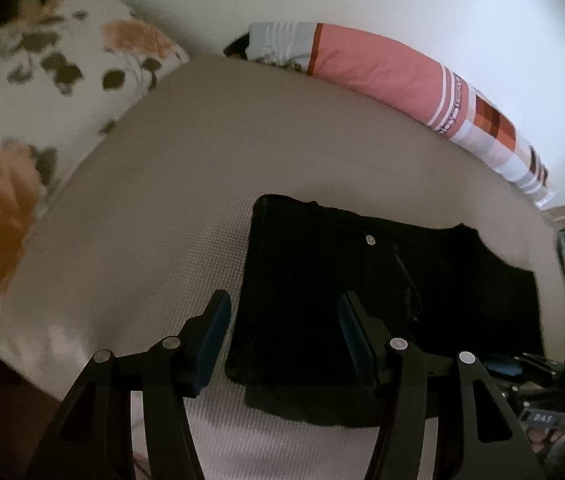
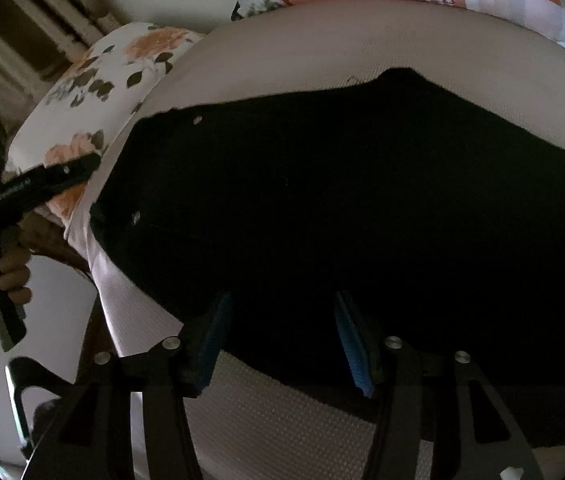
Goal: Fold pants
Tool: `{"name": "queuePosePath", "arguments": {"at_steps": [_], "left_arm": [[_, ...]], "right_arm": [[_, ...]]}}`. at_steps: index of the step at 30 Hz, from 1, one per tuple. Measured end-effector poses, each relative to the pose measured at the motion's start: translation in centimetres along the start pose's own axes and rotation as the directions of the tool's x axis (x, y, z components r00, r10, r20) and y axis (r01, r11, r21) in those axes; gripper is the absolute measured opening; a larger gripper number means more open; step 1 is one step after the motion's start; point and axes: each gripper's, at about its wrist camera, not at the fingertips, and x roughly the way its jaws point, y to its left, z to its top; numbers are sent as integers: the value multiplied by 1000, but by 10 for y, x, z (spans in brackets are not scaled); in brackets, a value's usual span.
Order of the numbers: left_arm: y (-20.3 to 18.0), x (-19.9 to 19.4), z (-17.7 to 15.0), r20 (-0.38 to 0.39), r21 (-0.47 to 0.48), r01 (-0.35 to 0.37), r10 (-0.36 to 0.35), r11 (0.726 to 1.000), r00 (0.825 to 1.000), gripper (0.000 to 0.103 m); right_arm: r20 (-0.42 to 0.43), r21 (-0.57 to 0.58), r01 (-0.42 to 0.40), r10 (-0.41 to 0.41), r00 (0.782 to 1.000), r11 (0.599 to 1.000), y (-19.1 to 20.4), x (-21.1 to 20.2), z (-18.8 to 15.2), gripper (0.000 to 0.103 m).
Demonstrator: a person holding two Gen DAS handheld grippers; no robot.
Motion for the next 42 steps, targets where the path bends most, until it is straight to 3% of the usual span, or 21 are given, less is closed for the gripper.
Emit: {"name": "queuePosePath", "arguments": {"at_steps": [2, 5, 11, 14, 16, 21, 24, 31, 32, 34, 37, 39, 42], "left_arm": [[13, 7, 4, -12, -18, 71, -71, 997, 997, 57], [31, 18, 11, -19, -53, 112, -113, 992, 993, 57], [55, 50, 16, -112, -92, 208, -218, 974, 970, 57], [60, 63, 19, -162, -127, 286, -305, 950, 939, 57], [61, 74, 22, -210, -159, 352, -380, 922, 901, 57], [59, 82, 29, -225, -136, 385, -407, 913, 885, 57], [55, 86, 33, -215, -118, 392, -409, 912, 887, 57], [24, 96, 36, -153, -41, 347, -349, 937, 925, 54], [22, 95, 35, -146, -37, 339, -340, 940, 929, 44], [21, 91, 31, -126, -91, 317, -326, 944, 937, 39], [11, 79, 28, -97, -79, 249, -256, 965, 962, 34], [3, 67, 28, -73, -95, 217, -224, 972, 972, 24], [-4, 45, 31, -45, -177, 242, -253, 954, 966, 19]], "right_arm": [[16, 10, 3, -3, 1000, 1000, -4, -8, 6, 52], [41, 17, 24, -24, 999, 1000, -14, -23, 14, 57], [94, 115, 81, -92, 991, 990, -50, -46, 29, 58], [97, 176, 98, -116, 988, 979, -67, -49, 34, 58], [95, 205, 109, -131, 987, 973, -74, -50, 34, 58], [91, 233, 118, -142, 986, 965, -81, -49, 35, 58], [88, 244, 115, -140, 986, 963, -84, -46, 36, 58], [109, 265, 95, -128, 986, 959, -85, -44, 37, 58], [116, 271, 89, -124, 985, 959, -86, -46, 36, 58], [132, 275, 77, -117, 984, 958, -88, -51, 34, 58], [148, 280, 78, -123, 981, 957, -93, -59, 30, 58], [166, 287, 78, -130, 978, 955, -98, -66, 26, 58], [201, 297, 81, -145, 969, 951, -107, -81, 19, 58]]}}
